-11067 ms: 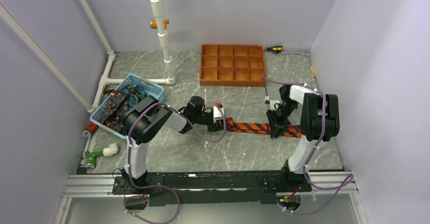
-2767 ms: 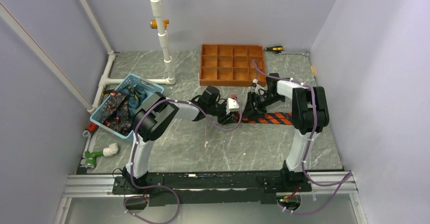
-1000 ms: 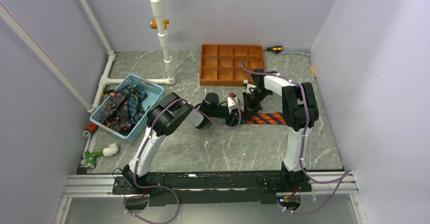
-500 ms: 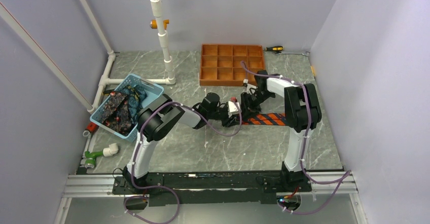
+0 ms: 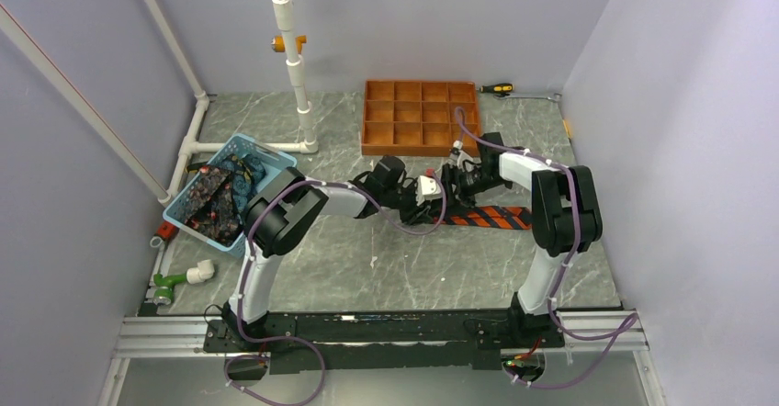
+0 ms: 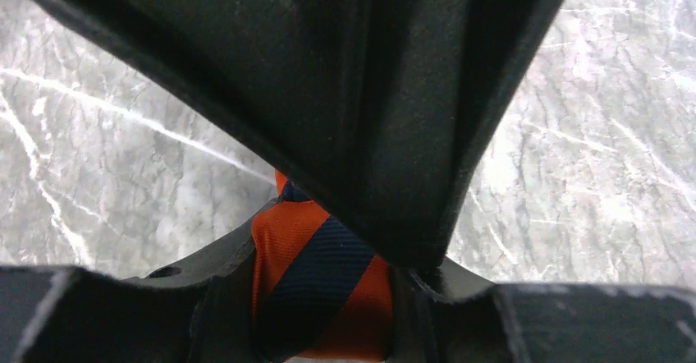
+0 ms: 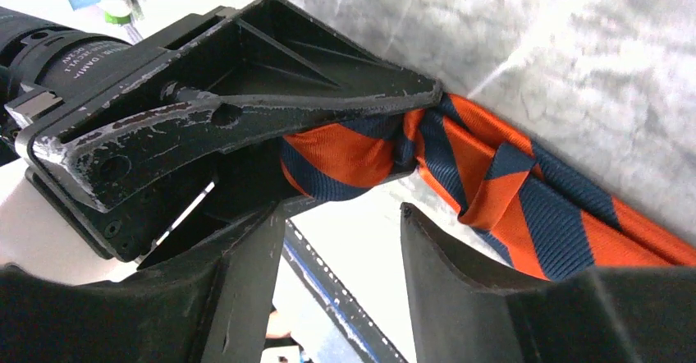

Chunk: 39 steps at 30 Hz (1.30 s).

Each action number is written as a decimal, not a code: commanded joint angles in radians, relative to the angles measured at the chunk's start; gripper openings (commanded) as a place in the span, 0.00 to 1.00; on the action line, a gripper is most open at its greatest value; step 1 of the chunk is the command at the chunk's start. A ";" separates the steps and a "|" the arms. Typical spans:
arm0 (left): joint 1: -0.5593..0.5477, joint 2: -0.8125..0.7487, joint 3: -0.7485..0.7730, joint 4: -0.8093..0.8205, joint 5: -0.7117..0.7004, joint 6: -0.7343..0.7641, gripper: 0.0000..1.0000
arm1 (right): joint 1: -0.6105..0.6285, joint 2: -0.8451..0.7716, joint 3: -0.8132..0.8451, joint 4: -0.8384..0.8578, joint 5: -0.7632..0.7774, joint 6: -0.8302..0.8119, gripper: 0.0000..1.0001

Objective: Roll the ties
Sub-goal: Roll the tie at the center of the board.

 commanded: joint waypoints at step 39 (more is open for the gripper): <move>0.017 0.101 -0.081 -0.382 -0.154 0.075 0.07 | 0.019 0.106 -0.063 0.208 0.108 0.088 0.00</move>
